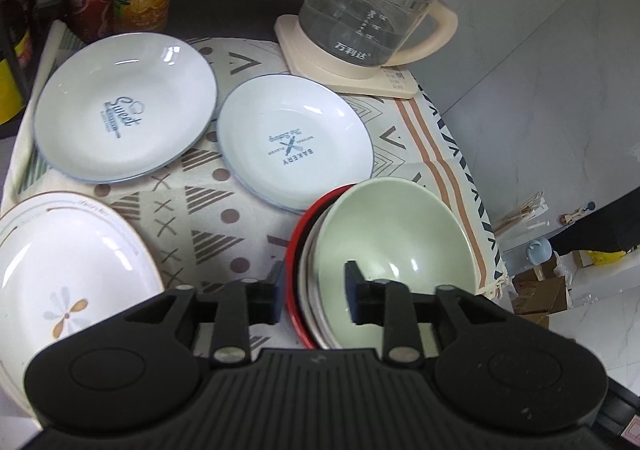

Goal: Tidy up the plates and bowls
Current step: 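Lower the small green bowl into the large green bowl and open both grippers, then move both grippers toward the white flower-pattern plate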

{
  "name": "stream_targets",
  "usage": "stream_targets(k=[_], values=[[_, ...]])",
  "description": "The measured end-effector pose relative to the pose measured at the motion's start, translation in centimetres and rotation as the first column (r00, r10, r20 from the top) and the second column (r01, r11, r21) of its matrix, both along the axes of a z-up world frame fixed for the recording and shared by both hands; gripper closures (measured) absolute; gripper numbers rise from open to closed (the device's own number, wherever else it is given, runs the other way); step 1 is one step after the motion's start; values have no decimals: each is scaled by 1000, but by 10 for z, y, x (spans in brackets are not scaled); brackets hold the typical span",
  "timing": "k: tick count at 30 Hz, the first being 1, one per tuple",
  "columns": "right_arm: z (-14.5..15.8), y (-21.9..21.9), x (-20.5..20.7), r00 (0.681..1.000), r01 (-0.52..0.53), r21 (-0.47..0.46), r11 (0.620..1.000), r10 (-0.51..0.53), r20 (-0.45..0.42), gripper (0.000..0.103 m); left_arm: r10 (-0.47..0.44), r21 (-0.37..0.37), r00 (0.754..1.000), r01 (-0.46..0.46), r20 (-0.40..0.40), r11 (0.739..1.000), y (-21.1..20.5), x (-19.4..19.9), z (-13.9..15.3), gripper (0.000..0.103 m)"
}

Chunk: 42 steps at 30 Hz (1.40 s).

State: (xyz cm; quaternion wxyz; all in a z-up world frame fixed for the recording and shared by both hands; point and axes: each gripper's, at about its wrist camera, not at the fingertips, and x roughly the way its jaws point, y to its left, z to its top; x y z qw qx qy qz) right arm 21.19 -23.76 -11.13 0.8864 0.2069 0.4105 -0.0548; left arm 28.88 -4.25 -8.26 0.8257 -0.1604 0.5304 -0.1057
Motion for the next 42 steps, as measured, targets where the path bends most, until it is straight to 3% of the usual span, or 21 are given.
stream_targets(k=[3,5,9,14,17,28,42], values=[[7,7,-1,1000,-29,3,1000,29,5,72,-1,25,999,0,32,1000,7,-6,8,49],[11,14,-1,998,-60,4,998,60,7,57,15,40,999,-16,38,999,14,-9,10,40],[15,30,0,994,-105,-16,994,105,11,48,59,55,998,-60,27,997,32,-11,6,36],[16,48,4,986,-164,-15,986,165,12,28,116,77,993,-116,7,990,59,-16,-1,33],[15,61,6,980,-197,-34,980,198,10,26,149,90,989,-150,11,985,75,-23,-2,26],[10,108,7,949,-316,-46,948,316,-1,21,253,121,967,-249,-14,961,128,-41,-8,25],[10,170,11,877,-480,-129,868,480,-37,16,358,133,934,-353,-16,926,184,-64,-4,25]])
